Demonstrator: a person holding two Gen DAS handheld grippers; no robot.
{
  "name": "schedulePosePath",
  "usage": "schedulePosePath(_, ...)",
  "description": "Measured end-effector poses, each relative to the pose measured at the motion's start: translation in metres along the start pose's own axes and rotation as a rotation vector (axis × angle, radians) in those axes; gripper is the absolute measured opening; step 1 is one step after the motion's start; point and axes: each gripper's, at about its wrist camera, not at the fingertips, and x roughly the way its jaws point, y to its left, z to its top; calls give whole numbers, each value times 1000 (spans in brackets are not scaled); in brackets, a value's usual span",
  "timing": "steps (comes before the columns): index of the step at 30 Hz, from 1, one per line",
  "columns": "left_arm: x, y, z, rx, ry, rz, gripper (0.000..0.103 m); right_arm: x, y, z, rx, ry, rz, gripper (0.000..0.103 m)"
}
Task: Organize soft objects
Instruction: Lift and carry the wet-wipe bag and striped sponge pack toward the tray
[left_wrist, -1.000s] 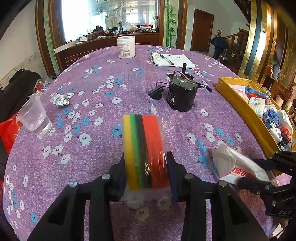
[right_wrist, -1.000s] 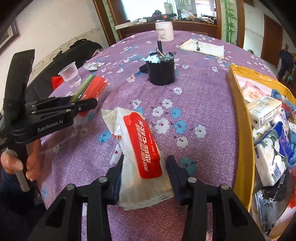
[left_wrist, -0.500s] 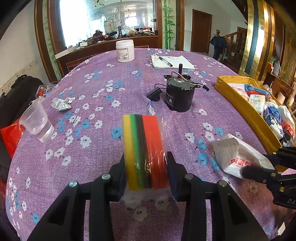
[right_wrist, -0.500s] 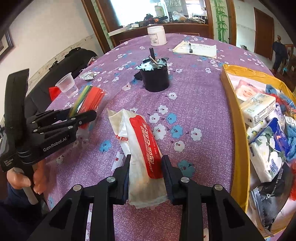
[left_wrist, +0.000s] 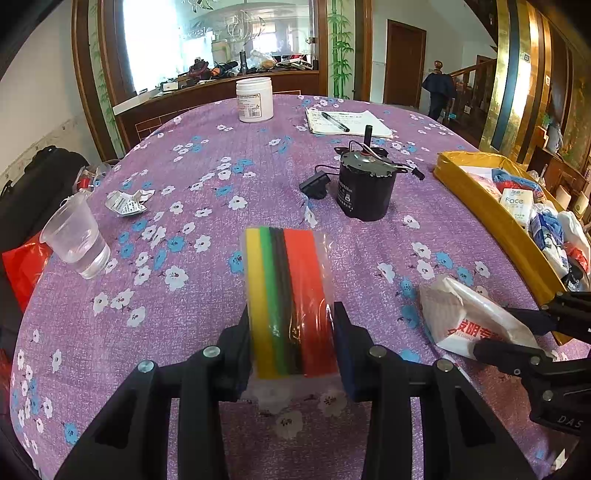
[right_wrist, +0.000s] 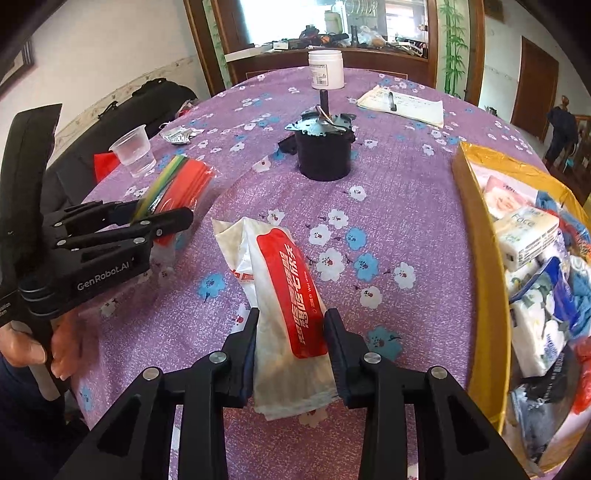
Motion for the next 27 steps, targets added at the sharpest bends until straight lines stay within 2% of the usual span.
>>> schedulePosePath(5,-1,1,-1,-1,-5,2,37,-5,-12,1,81,-23,56,34)
schedulePosePath(14,-11,-11,6,19,-19,-17,37,-31,-25,3,146,-99,117,34)
schedulePosePath(19,-20,-31,16,53,-38,-65,37,-52,-41,2,200,-163,140,34)
schedulePosePath(27,-34,-89,36,147,-62,-130,37,-98,-91,-9,314,-294,100,34)
